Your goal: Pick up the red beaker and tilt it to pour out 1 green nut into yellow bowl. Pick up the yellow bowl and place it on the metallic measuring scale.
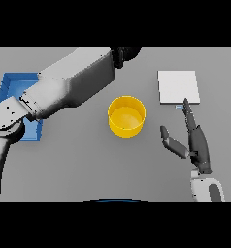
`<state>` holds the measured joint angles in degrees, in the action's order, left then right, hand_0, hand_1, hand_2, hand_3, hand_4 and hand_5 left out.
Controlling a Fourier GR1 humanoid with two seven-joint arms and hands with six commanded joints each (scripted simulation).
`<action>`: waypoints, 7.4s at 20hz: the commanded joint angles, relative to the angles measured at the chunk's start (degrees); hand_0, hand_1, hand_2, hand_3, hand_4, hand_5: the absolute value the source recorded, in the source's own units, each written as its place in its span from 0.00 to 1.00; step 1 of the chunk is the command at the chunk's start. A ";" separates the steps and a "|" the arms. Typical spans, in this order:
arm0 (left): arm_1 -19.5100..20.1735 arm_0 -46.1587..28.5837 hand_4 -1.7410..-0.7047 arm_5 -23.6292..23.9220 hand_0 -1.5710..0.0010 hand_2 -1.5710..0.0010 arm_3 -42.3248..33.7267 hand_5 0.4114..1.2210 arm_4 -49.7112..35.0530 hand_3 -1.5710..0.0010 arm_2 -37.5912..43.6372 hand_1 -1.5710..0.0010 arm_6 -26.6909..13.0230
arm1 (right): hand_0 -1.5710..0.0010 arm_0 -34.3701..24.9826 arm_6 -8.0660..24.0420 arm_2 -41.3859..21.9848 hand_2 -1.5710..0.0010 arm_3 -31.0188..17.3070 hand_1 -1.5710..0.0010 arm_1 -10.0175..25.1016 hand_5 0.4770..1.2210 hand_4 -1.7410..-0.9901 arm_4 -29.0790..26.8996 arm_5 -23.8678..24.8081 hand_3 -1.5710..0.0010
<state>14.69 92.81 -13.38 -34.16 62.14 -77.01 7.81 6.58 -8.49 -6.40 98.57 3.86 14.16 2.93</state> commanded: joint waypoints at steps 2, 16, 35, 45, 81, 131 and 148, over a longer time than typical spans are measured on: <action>1.77 2.69 0.01 2.44 0.00 0.00 4.22 1.00 -2.01 0.20 2.60 0.00 -1.50 | 1.00 -0.17 0.43 -0.46 1.00 0.07 1.00 -0.36 0.25 0.77 0.42 0.17 1.00; 18.29 -5.14 0.00 14.64 0.00 0.00 25.41 1.00 -49.57 0.04 41.20 0.00 -14.08 | 1.00 -2.55 0.27 -0.33 1.00 -2.23 1.00 -0.88 0.21 0.86 -2.08 -1.39 1.00; 30.08 -50.71 0.00 41.95 0.00 0.00 -19.75 1.00 -80.71 0.11 46.41 0.00 -40.93 | 1.00 -2.35 -2.25 -0.54 1.00 -3.15 1.00 0.73 0.29 0.72 -1.54 -2.43 1.00; 37.09 -58.19 0.57 36.54 0.05 0.17 -33.27 0.41 -89.15 0.30 38.98 0.12 -39.19 | 1.00 -3.21 -0.44 -0.42 1.00 -3.91 1.00 0.74 0.26 0.78 -1.28 -2.08 1.00; 36.84 -59.01 0.98 32.73 1.00 1.00 -32.42 0.34 -88.54 1.00 39.07 1.00 -29.67 | 1.00 -36.90 -4.38 -28.68 1.00 -19.34 1.00 21.39 0.31 0.69 35.03 -25.17 1.00; 39.02 -60.83 0.98 32.68 1.00 1.00 -35.93 0.36 -90.03 1.00 39.94 1.00 -29.17 | 0.00 -45.76 0.82 -23.17 0.04 -20.09 0.00 26.77 1.00 0.00 33.83 -33.53 0.27; 40.31 -61.14 0.98 33.61 1.00 1.00 -37.74 0.37 -89.90 1.00 39.74 1.00 -32.11 | 0.00 -50.10 -2.39 -16.72 0.07 -48.47 0.00 26.80 1.00 0.00 36.33 -18.47 0.19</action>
<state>54.99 31.67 20.22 -71.90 -27.76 -37.27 -24.27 -43.46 -10.68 -23.14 50.06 30.65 50.53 -15.53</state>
